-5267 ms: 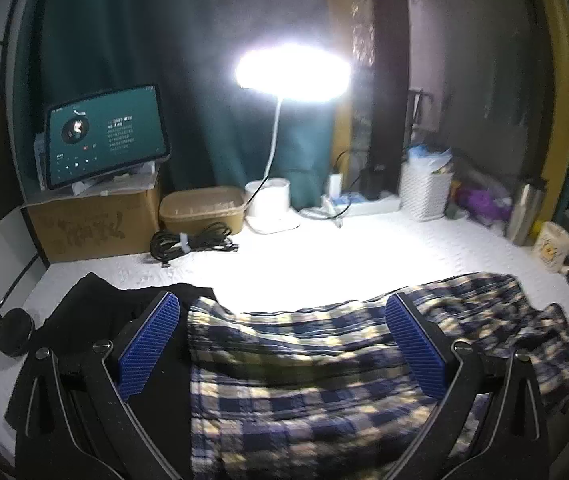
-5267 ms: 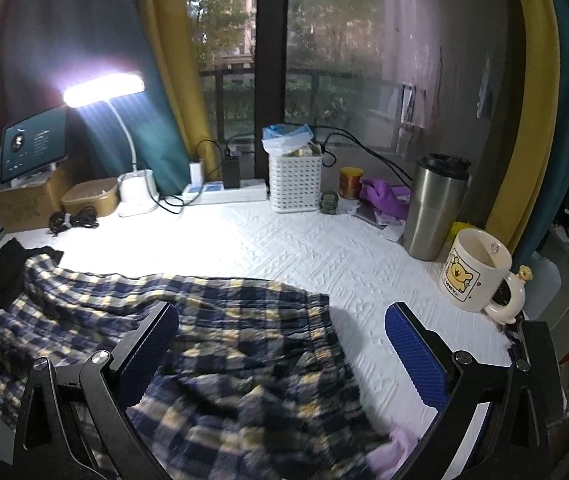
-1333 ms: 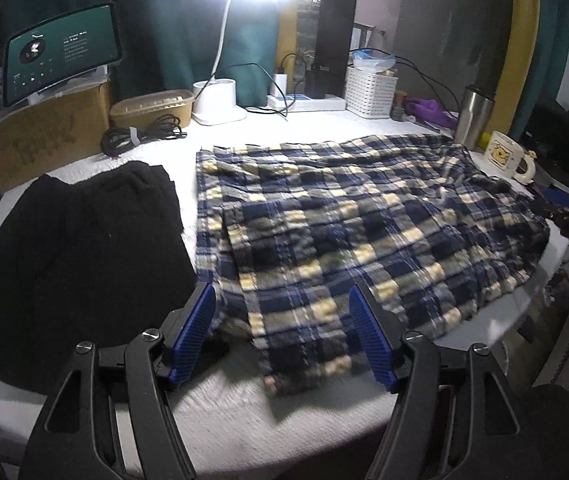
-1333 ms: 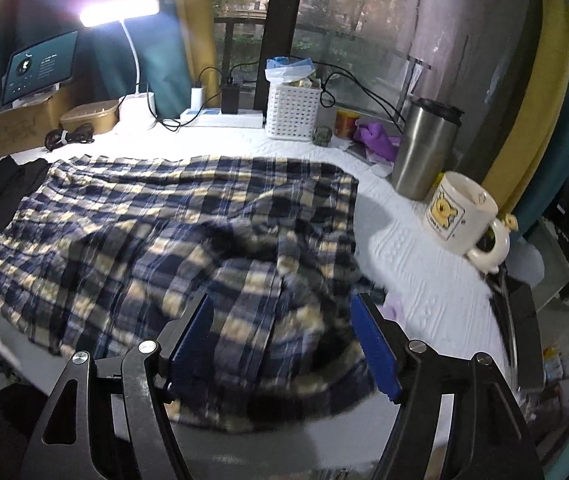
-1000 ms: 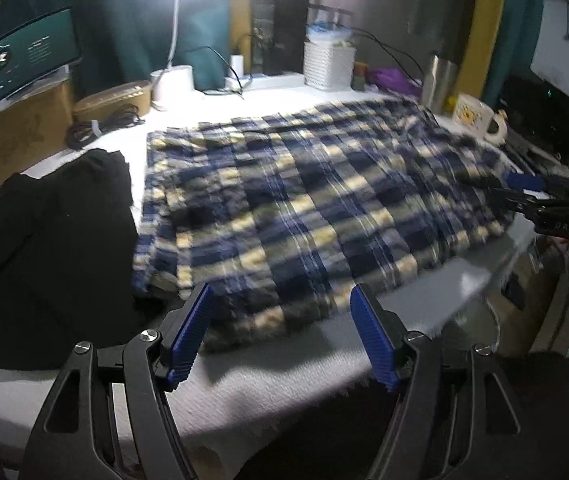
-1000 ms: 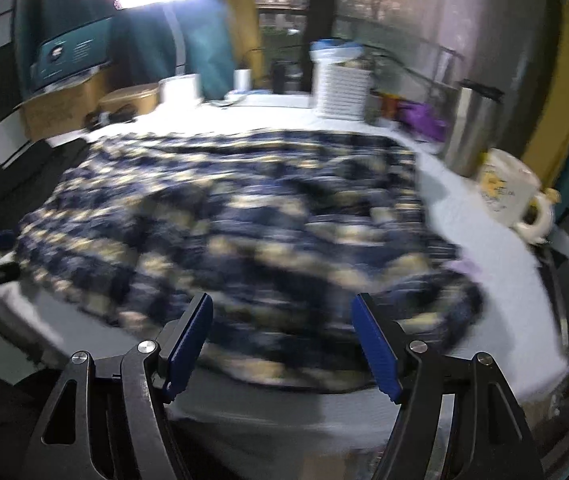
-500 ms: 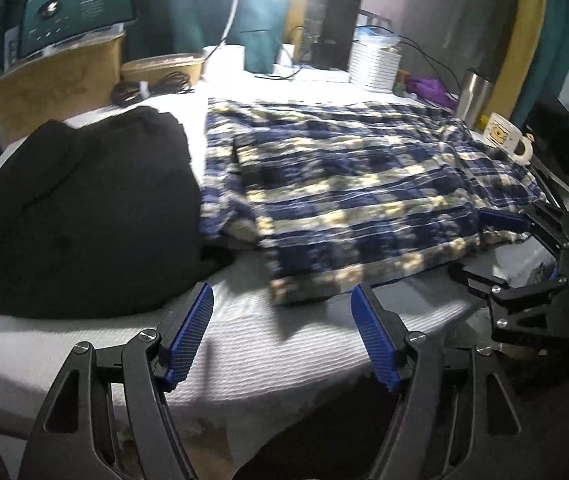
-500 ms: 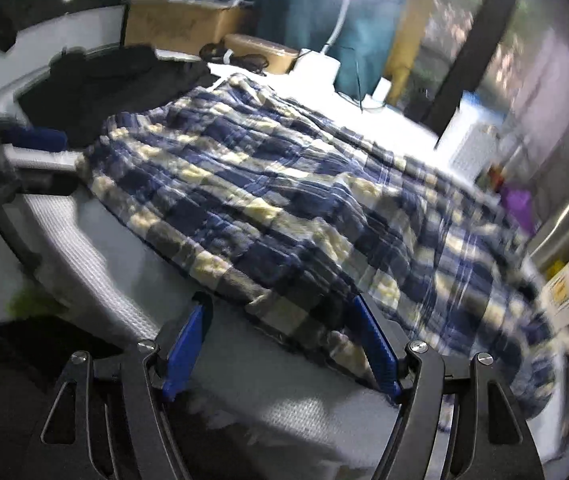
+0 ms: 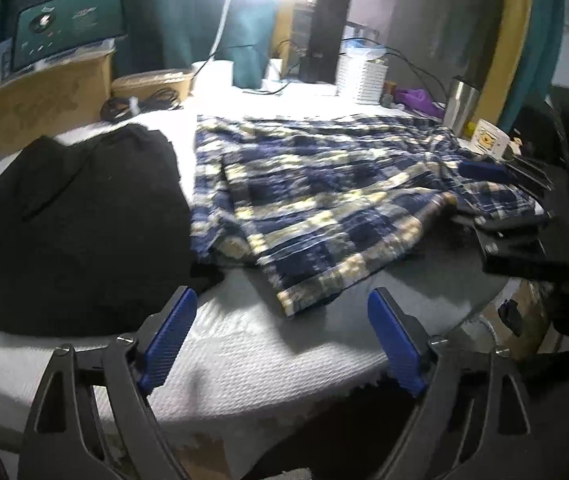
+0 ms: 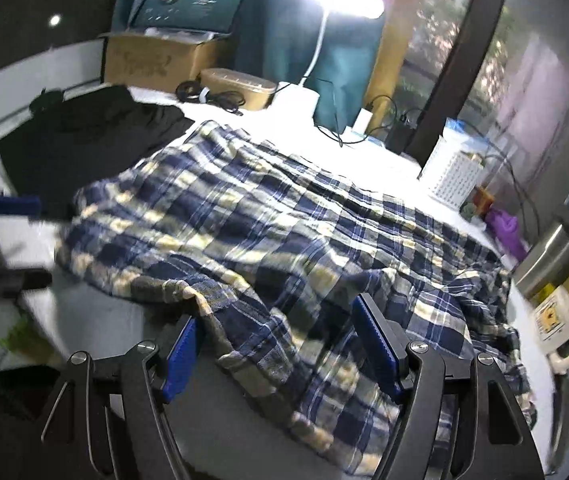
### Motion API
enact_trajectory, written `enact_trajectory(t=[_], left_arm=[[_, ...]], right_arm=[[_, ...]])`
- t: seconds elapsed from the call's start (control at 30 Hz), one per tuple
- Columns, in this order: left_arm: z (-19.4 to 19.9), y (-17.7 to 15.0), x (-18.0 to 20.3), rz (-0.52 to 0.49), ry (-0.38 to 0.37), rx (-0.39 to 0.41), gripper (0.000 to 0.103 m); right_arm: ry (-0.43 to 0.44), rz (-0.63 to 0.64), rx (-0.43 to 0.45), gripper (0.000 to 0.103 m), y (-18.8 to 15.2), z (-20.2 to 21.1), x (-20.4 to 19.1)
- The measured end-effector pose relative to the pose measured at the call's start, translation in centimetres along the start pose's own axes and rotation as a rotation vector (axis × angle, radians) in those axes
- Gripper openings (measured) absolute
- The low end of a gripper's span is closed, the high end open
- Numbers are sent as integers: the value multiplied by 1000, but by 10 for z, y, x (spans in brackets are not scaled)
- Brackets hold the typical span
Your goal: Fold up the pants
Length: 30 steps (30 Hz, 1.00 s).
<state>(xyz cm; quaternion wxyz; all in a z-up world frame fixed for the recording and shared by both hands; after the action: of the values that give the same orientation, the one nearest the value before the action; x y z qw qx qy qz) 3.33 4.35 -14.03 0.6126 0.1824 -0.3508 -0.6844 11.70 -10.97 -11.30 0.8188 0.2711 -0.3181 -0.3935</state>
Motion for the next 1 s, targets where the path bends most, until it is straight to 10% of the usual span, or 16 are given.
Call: enact_trajectory(t=[0.33, 1.0], left_arm=[[-39, 21, 43, -247, 121, -11, 90], [-61, 48, 47, -257, 189, 5, 85]], right_arm=[[97, -94, -30, 74, 13, -15, 22], [233, -228, -28, 74, 30, -33, 49]])
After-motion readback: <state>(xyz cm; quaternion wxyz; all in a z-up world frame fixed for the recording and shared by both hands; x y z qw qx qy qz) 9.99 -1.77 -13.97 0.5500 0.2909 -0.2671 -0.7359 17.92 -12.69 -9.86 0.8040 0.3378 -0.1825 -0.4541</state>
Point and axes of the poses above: each gripper's, at about its wrist camera, not at the fingertips, and z roughly against the way its jaws point, x to its right, y to its top, the point moved 2 cm from there along -z, roughly the way its jaws point, and after that the axes turned 3 degrees about -y, right-handed, at the moved point
